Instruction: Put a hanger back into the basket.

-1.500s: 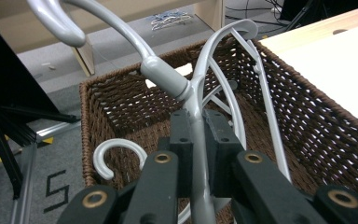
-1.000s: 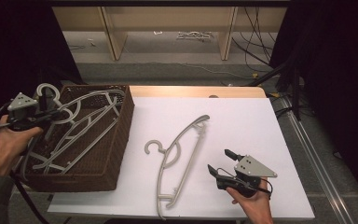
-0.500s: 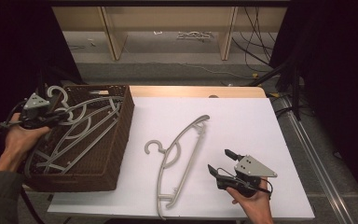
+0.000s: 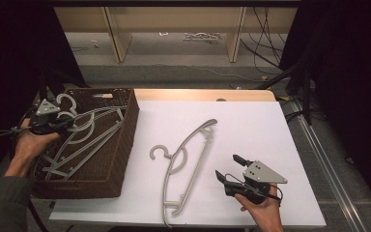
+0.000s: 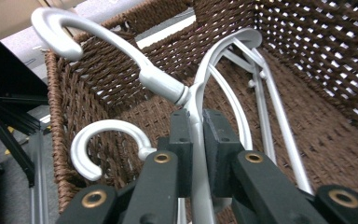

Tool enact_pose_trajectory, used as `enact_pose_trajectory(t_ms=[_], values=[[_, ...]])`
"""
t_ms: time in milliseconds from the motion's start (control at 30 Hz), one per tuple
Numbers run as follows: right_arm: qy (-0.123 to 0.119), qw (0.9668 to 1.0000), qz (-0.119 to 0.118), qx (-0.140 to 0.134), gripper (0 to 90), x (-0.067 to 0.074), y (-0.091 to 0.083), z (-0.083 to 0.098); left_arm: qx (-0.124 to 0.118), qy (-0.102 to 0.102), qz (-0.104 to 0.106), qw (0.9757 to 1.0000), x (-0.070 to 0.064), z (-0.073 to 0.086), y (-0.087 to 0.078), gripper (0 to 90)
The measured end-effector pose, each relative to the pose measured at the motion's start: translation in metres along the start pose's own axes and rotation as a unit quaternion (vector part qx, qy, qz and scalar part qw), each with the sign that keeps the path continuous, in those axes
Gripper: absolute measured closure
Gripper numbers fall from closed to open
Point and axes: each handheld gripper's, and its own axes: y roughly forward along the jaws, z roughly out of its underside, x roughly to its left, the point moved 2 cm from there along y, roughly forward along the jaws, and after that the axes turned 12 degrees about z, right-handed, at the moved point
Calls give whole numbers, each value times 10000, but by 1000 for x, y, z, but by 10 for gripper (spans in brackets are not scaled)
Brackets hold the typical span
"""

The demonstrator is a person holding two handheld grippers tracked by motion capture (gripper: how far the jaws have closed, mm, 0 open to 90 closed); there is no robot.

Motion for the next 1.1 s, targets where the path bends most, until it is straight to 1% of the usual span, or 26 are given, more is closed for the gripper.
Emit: enact_pose_trajectory(t_ms=[100,133,167,267,333,367,400,433,467,500,533,567,667,700,867,900,1000,1067,1100], values=[[8,10000,-7,1,239,1,0,0,138,-28,-71,9999,3,4,7,820],[8,10000,-7,1,239,1,0,0,138,-28,-71,9999,3,4,7,819],[10,10000,-2,9,238,1,0,0,183,16,-94,9998,4,6,10,819],[15,10000,-11,12,238,0,0,0,209,54,-148,9997,5,8,13,817],[11,10000,-12,20,238,0,0,0,199,68,-142,9997,5,9,15,817],[17,10000,-2,1,238,1,0,0,238,316,-245,9989,5,10,16,816],[17,10000,-2,1,238,1,0,0,238,316,-245,9989,5,10,16,817],[12,10000,-9,7,238,1,0,0,307,310,-270,9987,5,11,19,816],[-30,10000,20,-41,238,0,1,0,307,310,-270,9987,5,11,19,815],[-31,10000,8,-30,238,0,1,0,305,218,-270,9989,6,13,22,815],[-31,10000,8,-30,238,0,1,0,305,218,-270,9989,6,13,22,814],[-32,10000,21,-49,238,0,1,0,404,197,-247,9987,8,15,22,812],[-37,10000,5,-20,238,0,1,0,418,153,-216,9988,7,17,24,814],[-50,10000,17,-37,237,-1,1,0,324,49,-223,9992,7,18,25,822],[-37,10000,20,-41,238,0,1,0,304,34,-224,9993,6,16,22,826],[-44,10000,4,-24,237,0,1,0,298,0,-252,9992,6,16,20,824],[-44,10000,6,-24,237,0,1,0,312,-25,-247,9992,7,16,17,814],[-44,10000,6,-22,238,0,1,0,185,-134,-254,9994,5,15,17,808],[-42,10000,13,-24,237,0,1,0,185,-157,-260,9994,4,13,12,787]])
